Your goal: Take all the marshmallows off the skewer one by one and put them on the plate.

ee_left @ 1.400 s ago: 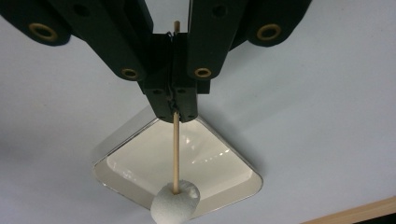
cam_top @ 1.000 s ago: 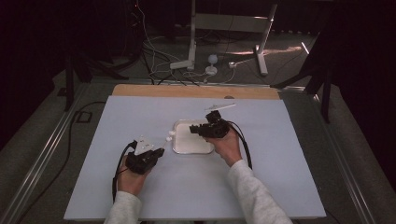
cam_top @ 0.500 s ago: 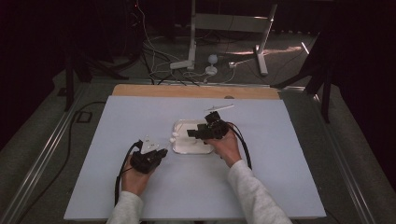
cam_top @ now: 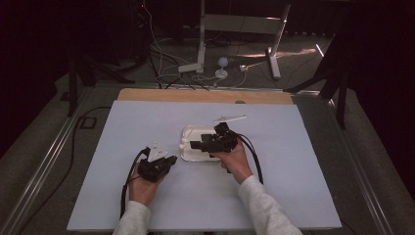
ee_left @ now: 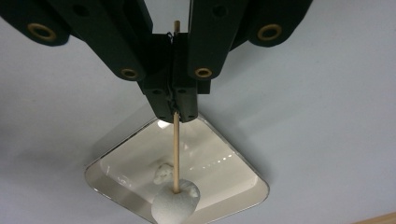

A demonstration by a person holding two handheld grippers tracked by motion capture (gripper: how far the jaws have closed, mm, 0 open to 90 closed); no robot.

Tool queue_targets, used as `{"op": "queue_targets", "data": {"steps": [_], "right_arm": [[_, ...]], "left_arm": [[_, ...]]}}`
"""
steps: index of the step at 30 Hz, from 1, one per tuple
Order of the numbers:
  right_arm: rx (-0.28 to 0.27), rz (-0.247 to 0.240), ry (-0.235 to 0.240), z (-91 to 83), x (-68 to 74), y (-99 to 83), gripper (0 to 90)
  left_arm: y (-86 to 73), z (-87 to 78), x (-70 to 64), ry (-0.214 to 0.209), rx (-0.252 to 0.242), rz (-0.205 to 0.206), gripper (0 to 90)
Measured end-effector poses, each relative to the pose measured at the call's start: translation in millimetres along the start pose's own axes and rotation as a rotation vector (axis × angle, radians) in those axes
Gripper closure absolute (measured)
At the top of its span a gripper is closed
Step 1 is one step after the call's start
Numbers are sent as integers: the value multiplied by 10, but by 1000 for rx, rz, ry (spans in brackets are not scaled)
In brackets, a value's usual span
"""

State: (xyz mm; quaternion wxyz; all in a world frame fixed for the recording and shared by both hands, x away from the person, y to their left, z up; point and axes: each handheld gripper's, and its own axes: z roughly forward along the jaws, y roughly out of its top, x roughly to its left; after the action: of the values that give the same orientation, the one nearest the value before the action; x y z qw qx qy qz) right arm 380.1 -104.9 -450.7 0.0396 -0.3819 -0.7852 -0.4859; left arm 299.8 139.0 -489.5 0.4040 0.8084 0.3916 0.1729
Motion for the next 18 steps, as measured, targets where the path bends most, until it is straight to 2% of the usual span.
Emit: {"op": "queue_targets", "data": {"steps": [3,7,8,9,11,16,18], "right_arm": [[17,-19,18,67,60,-12,468],[27,2,27,128,62,-22,559],[27,2,27,128,62,-22,559],[13,34,37,134,37,-22,602],[-7,61,51,123,14,-18,682],[-28,63,49,105,53,-6,731],[-33,86,61,116,43,-8,718]], "left_arm": [[7,3,-19,-6,-1,6,898],[14,3,-46,-21,-6,21,898],[14,5,-54,-23,-9,26,898],[16,5,-62,-31,-13,31,898],[21,5,-77,-37,-16,46,898],[31,-7,-94,-39,-31,56,898],[32,-17,-99,-37,-37,57,898]]}}
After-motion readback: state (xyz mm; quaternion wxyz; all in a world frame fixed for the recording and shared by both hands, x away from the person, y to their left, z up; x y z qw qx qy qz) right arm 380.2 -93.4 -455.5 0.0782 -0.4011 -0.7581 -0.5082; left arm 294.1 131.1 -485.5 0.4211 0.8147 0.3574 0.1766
